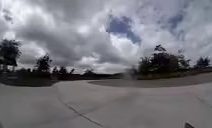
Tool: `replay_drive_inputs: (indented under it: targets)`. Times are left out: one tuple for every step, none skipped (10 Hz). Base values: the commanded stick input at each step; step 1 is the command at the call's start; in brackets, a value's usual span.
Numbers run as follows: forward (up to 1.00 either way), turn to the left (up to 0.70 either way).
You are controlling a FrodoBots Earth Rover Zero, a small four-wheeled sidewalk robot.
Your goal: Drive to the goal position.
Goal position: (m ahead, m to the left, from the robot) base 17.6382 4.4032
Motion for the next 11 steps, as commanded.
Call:
replay_drive_inputs:
  targets:
    - [0.60,0.01]
    - [0.60,0.01]
    - [0.60,0.01]
    - [0.60,0.01]
    - [0.60,0.01]
    - [0.60,0.01]
    - [0.60,0.01]
    - [0.60,0.01]
    - [0.60,0.01]
    - [0.60,0.01]
    - [0.60,0.01]
